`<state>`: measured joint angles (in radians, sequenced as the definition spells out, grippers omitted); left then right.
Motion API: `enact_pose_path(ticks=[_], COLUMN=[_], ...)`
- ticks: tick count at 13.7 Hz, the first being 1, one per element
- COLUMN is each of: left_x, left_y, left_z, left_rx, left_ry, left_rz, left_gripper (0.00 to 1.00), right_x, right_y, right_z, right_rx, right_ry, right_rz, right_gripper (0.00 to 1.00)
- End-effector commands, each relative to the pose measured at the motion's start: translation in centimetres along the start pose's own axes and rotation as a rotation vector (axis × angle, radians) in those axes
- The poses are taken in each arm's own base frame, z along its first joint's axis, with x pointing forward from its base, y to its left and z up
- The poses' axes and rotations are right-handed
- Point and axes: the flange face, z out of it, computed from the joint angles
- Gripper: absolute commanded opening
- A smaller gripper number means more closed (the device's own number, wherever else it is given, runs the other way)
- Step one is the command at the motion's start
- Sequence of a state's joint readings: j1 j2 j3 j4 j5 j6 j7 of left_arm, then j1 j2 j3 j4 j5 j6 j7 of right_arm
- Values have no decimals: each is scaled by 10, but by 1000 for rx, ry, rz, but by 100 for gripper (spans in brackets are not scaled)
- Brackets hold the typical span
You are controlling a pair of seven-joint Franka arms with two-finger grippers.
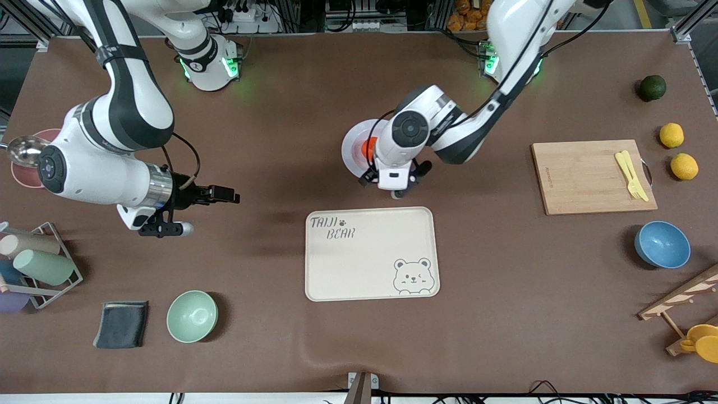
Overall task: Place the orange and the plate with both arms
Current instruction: 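Lift the orange with the left gripper and lower it onto the plate, then open the left gripper and withdraw while the right gripper approaches the plate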
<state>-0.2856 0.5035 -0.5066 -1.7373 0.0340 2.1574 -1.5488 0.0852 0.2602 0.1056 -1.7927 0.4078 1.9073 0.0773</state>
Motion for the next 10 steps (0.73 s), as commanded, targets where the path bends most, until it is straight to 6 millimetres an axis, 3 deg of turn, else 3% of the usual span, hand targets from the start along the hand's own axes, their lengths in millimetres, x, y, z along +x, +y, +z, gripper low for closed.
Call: enact_pose_path(ticks=[1,3,5,10], left_x=[36,79,104,173], left_y=[13,11,3,-51], left_z=[-81,-123,-151,-218], left_rx=[-27,-70,-89,2], left_ry=[130,185,213,274], left_rz=[16,35,92,367], left_gripper=[100,100,100,100], right_x=[-1,1,2,-7], right_y=[-3,-3,-2,-36], right_z=[-1,-1,1,25], right_rx=[13,14,13,108], right_ry=[4,16,15,-38], right_rz=[16,17,19,11], right_gripper=[100,100,100,100])
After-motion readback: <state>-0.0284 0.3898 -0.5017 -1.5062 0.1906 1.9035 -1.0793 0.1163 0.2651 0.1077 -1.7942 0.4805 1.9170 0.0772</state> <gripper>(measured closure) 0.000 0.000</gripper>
